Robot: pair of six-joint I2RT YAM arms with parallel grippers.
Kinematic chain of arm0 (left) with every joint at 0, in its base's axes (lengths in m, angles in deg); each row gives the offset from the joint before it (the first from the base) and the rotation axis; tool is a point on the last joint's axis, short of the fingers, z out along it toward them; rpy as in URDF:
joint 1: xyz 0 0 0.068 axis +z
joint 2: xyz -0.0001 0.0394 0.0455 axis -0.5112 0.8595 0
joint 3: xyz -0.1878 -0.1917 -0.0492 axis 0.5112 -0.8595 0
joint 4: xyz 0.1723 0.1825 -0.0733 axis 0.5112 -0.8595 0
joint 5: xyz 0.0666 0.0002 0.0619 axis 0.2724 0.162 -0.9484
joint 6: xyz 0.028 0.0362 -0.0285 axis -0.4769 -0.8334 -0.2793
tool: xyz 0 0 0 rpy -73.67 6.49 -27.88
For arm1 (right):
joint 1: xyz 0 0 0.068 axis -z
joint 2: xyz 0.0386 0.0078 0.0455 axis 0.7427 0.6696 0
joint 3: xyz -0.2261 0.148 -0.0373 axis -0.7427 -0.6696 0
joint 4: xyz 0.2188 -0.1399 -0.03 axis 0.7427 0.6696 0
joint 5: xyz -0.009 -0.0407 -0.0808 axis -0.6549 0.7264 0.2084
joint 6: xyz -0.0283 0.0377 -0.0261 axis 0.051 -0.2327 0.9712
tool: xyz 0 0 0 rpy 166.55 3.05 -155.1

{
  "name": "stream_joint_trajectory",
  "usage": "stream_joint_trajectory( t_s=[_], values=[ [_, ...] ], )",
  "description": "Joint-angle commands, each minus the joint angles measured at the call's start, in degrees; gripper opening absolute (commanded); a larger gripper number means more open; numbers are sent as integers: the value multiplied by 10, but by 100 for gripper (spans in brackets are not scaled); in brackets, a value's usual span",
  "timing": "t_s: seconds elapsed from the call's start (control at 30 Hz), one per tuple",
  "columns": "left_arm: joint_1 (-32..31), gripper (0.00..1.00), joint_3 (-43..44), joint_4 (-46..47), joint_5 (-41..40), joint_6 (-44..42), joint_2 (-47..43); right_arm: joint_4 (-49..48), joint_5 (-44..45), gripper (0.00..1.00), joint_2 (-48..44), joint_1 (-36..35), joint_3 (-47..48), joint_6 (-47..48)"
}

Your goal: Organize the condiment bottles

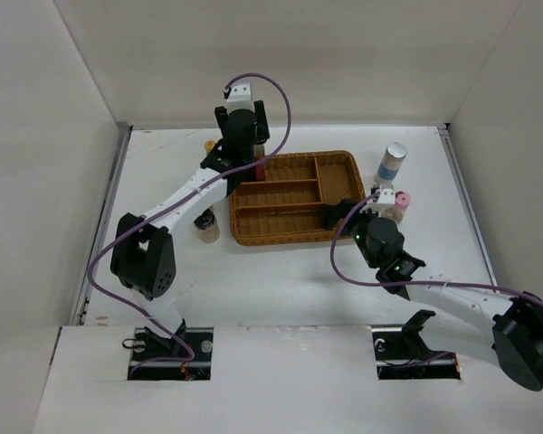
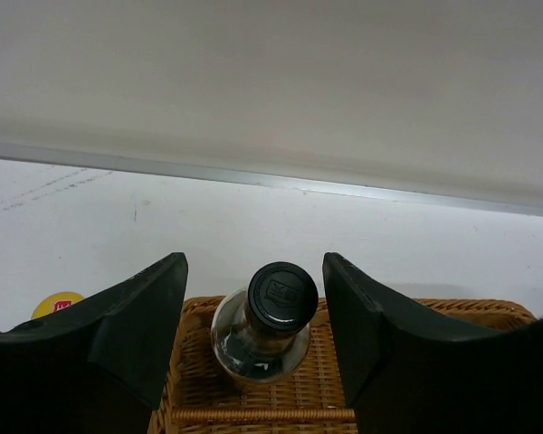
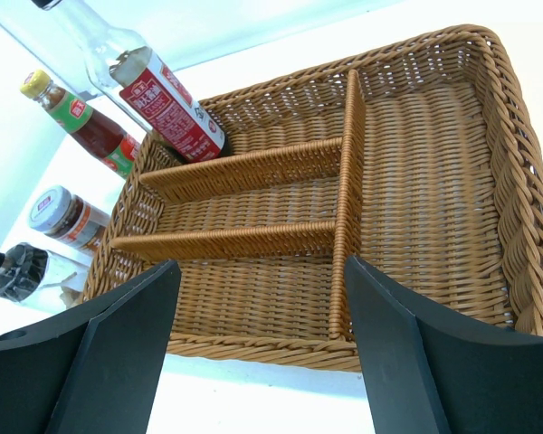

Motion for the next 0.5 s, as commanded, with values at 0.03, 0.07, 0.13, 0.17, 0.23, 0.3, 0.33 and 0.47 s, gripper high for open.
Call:
stream_joint_trajectory(
  t_s=[0.03, 0.07, 0.13, 0.17, 0.23, 0.3, 0.33, 0.47],
  values=[
    [-2, 61, 7, 15, -6, 1, -44, -29, -4, 80, -6, 2, 3, -4],
    [0, 61, 4, 13, -8, 1, -55, -29, -5, 80, -5, 3, 3, -4],
    [3, 61, -13, 12, -13, 5, -87, -26, -5, 80, -3, 3, 5, -4],
    [4, 60, -27, 13, -18, 8, -103, -26, -4, 80, -3, 3, 5, -4],
    [8, 59, -54, 10, -21, 15, -132, -29, -4, 80, -5, 2, 4, -4],
    [12, 58, -91, 2, -25, 30, -159, -27, -4, 80, -5, 2, 5, -3],
    [17, 57, -113, 0, -28, 40, -172, -26, -4, 80, -7, 2, 5, -3],
    [53, 55, -195, 2, -21, 102, -208, -29, -6, 80, -5, 2, 4, -5]
  ],
)
